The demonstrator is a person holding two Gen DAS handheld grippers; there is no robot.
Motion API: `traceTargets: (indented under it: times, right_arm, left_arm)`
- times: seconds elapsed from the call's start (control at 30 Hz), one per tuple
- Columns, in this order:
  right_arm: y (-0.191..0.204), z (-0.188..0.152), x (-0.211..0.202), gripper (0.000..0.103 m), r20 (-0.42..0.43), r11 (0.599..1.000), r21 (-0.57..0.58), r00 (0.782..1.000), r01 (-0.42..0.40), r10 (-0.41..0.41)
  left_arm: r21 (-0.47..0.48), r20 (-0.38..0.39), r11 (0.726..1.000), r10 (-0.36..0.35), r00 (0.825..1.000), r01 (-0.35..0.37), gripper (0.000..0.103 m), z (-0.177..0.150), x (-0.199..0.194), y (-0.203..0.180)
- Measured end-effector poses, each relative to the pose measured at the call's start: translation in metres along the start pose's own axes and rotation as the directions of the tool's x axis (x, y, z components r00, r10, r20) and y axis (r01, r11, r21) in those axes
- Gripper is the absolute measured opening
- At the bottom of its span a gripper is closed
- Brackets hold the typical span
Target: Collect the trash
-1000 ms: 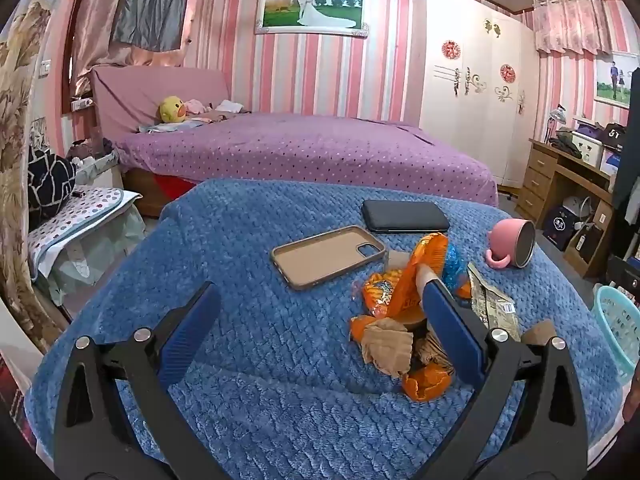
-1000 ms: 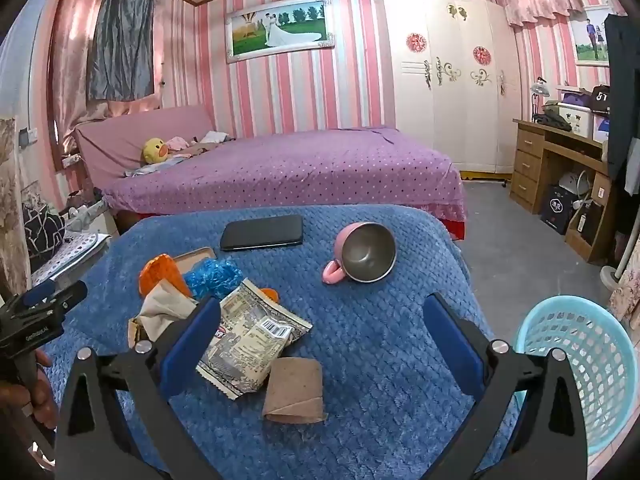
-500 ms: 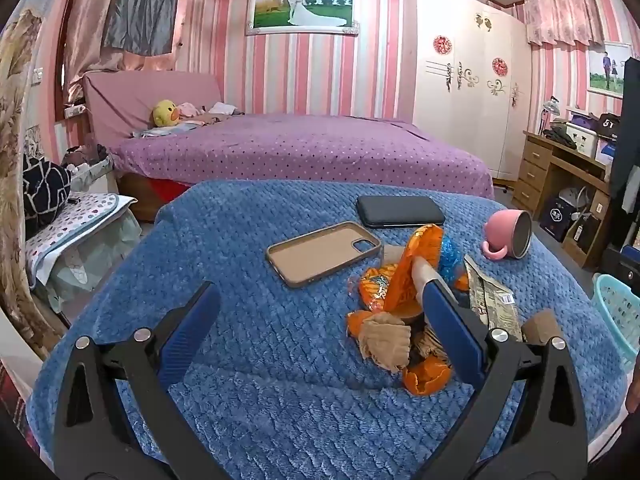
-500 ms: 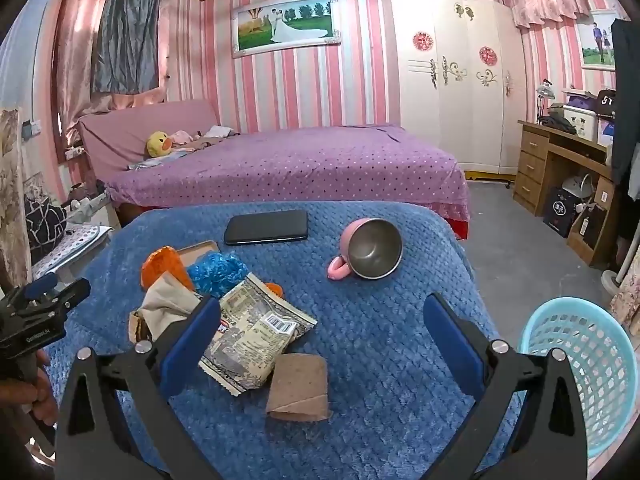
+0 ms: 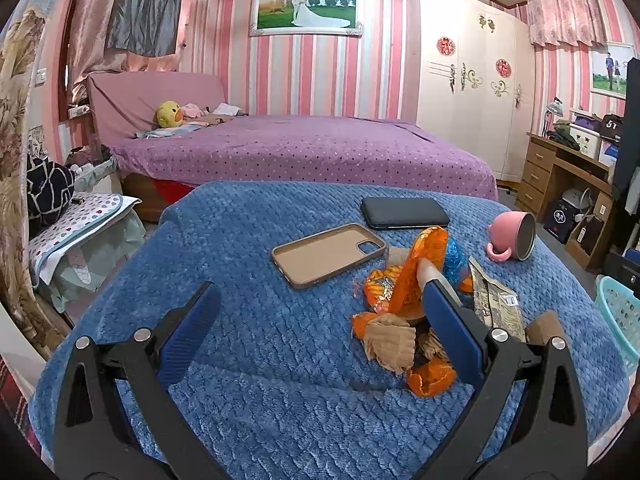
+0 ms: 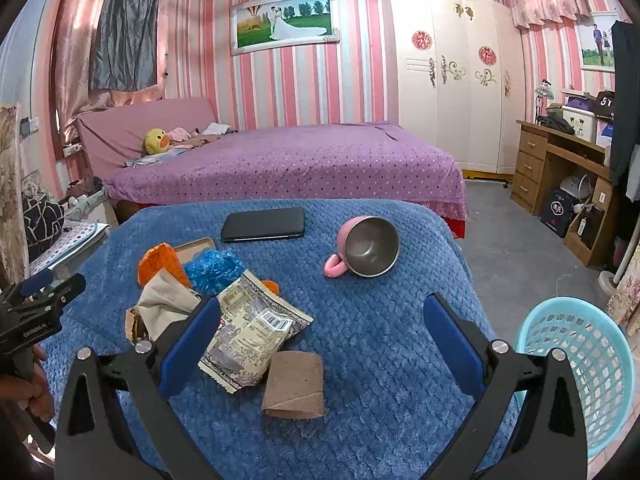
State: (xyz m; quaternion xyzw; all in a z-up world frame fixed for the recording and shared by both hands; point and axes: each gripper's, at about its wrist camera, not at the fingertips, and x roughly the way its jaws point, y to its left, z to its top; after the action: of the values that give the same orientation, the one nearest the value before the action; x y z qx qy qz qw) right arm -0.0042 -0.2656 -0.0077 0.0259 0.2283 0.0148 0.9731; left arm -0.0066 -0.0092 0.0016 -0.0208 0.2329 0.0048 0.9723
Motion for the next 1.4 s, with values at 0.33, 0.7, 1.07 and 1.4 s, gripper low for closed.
traceTargets:
  times: [0.33,0.7,1.07,1.4]
  right_arm:
    - [0.0013,0.0005,-0.0008,0.099,0.001,1.0,0.0,1.0,-0.008,0.008]
    - [0.0014,0.001,-0.0006,0.099,-0.001,1.0,0.0,1.0,-0.01,0.01]
    - [0.0009,0.0013,-0.0002,0.099,0.001,1.0,0.002,1.0,-0.006,0.006]
    - [0.0013,0.001,0.0008,0.099,-0.002,1.0,0.0,1.0,-0.006,0.006]
  left_arm:
    - [0.0,0.0,1.0,0.0,1.0,0.0,0.098,-0.0002,-0.0002,-0.0003]
    - [0.004,0.002,1.0,0.003,1.0,-0.003,0.098,-0.0002,-0.0001,-0.0008]
    - [0.007,0.003,1.0,0.005,1.0,-0.005,0.098,0.0001,-0.0003,-0.0017]
    - [0.009,0.003,1.0,0.003,1.0,-0.003,0.098,0.0,-0.0013,-0.0024]
